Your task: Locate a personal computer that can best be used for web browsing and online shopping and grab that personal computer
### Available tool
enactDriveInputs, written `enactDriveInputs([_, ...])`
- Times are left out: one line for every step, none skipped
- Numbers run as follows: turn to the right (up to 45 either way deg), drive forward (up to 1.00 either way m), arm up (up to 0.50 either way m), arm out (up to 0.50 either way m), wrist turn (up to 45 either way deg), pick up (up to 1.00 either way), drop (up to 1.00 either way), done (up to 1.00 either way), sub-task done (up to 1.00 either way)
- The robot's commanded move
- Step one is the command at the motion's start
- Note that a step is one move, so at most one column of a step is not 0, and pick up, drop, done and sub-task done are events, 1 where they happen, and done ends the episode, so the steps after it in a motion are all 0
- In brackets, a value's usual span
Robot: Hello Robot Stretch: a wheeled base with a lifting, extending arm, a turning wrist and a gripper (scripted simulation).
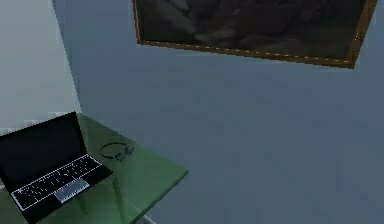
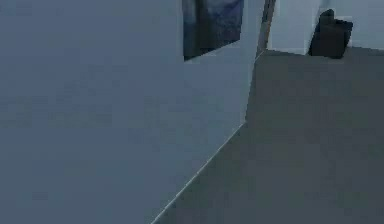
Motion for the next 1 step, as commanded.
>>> enactDriveInputs([-45.0,0.0,0.0,0.0,0.0,0.0,0.0,0.0,0.0])
